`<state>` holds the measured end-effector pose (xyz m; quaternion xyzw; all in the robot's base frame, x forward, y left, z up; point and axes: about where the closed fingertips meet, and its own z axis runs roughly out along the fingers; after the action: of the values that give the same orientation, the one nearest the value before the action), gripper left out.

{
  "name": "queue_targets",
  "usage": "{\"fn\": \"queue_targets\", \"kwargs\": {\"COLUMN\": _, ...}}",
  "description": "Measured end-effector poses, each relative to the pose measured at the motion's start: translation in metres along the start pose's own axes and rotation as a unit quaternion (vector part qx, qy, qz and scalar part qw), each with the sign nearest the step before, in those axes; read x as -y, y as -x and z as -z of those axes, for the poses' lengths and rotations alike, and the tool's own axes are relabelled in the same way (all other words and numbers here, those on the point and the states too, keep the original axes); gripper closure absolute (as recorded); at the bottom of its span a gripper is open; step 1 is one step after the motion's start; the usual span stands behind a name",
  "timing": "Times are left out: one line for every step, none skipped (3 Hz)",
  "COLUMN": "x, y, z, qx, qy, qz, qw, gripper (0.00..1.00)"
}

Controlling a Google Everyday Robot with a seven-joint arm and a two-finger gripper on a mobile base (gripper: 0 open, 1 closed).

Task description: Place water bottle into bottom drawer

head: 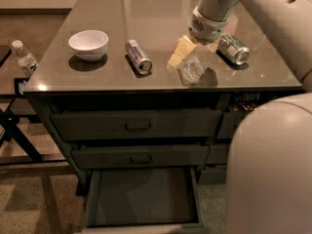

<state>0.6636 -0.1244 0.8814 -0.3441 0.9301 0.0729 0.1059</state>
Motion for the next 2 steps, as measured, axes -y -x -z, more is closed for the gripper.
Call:
{"fn": "queue_targets", "kwargs": {"x": 0.007, "y": 0.008, "z": -0.014, "qx": -0.015, "qy": -0.004, "qz": -0.005, "qw": 0.9999, "gripper": 0.00}}
{"fn": "queue_targets", "kwargs": {"x": 0.010, "y": 0.016, "z": -0.026, "qx": -0.024, "qy": -0.003, "qz": -0.006, "qw": 0.9997, "gripper": 0.00}}
